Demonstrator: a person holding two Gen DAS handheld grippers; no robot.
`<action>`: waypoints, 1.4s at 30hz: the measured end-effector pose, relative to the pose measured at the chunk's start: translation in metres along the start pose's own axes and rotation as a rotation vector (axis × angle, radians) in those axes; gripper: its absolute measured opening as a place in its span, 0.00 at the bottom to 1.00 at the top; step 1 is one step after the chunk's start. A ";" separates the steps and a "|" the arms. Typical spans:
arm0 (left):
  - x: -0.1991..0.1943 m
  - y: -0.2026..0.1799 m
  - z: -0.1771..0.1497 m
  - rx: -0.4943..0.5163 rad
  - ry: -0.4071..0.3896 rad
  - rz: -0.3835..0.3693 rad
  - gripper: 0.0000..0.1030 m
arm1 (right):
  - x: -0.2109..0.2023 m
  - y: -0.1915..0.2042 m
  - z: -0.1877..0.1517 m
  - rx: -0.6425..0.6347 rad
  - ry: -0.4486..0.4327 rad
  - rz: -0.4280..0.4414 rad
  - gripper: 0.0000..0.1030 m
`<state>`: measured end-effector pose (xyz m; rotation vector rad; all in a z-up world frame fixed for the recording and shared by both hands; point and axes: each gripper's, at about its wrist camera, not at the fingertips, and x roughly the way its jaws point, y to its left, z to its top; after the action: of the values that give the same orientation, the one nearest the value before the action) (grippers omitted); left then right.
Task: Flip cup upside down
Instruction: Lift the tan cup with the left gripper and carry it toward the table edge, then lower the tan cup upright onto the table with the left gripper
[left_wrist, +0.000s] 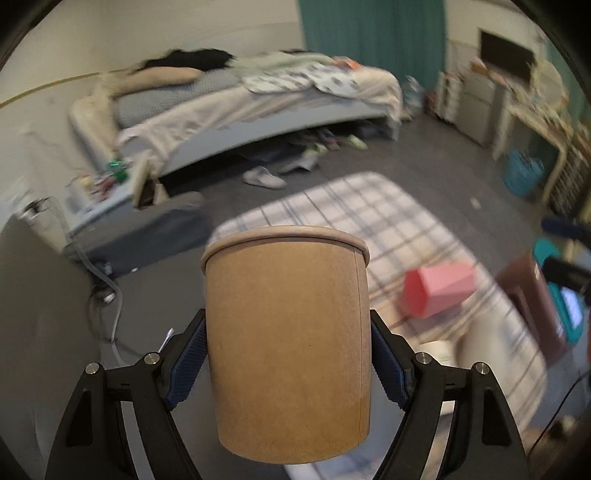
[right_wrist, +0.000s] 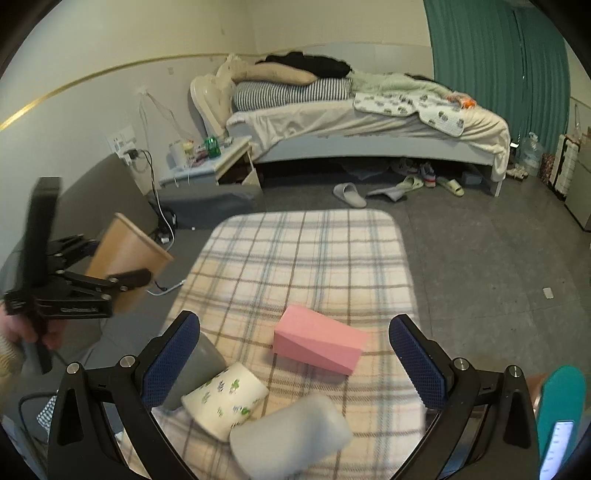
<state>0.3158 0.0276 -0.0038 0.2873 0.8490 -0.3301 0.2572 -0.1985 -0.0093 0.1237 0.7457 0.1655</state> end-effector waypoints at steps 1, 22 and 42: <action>-0.016 -0.004 -0.002 -0.024 -0.009 0.013 0.80 | -0.012 0.001 0.000 -0.003 -0.008 -0.008 1.00; -0.077 -0.158 -0.141 -0.260 0.073 0.023 0.80 | -0.119 -0.035 -0.140 0.040 0.090 -0.034 1.00; -0.013 -0.178 -0.169 -0.239 0.128 0.209 0.85 | -0.076 -0.055 -0.156 0.080 0.192 -0.053 1.00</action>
<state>0.1220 -0.0692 -0.1206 0.1730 0.9656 -0.0137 0.1016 -0.2588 -0.0818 0.1661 0.9461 0.0979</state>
